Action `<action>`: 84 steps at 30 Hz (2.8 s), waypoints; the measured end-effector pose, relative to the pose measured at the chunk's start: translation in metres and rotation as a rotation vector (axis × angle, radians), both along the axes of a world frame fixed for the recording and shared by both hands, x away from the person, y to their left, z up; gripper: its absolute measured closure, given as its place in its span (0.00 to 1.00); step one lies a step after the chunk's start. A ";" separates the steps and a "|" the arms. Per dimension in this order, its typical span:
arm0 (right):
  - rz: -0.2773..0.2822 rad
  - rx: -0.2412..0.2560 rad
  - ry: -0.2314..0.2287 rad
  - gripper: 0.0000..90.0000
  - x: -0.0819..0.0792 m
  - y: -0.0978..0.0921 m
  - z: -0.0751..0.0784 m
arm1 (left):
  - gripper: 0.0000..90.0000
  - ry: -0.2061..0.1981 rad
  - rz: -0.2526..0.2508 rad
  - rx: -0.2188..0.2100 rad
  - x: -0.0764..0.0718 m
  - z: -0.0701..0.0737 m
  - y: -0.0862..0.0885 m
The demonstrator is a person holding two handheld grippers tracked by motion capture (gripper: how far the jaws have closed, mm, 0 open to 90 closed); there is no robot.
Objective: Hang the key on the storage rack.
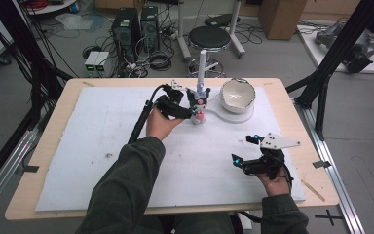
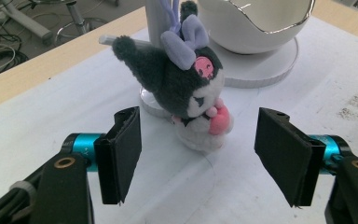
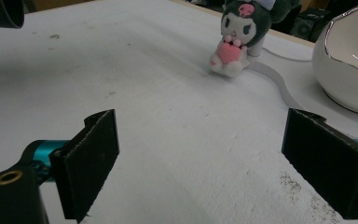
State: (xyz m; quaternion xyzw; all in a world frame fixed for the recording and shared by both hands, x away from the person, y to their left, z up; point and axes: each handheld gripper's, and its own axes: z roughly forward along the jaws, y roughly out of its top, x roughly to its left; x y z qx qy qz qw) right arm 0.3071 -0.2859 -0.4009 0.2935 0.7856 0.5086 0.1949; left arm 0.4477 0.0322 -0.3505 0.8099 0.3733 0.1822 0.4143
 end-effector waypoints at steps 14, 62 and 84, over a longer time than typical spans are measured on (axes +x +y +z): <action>-0.007 0.003 -0.004 0.11 0.000 -0.001 0.000 | 0.34 -0.025 -0.030 -0.007 -0.015 0.010 0.009; -0.028 -0.005 0.006 0.11 0.000 0.003 -0.001 | 0.29 -0.049 -0.018 -0.076 -0.056 0.011 0.067; -0.030 -0.005 0.006 0.11 0.001 0.002 -0.002 | 0.29 -0.055 -0.011 -0.084 -0.072 0.008 0.089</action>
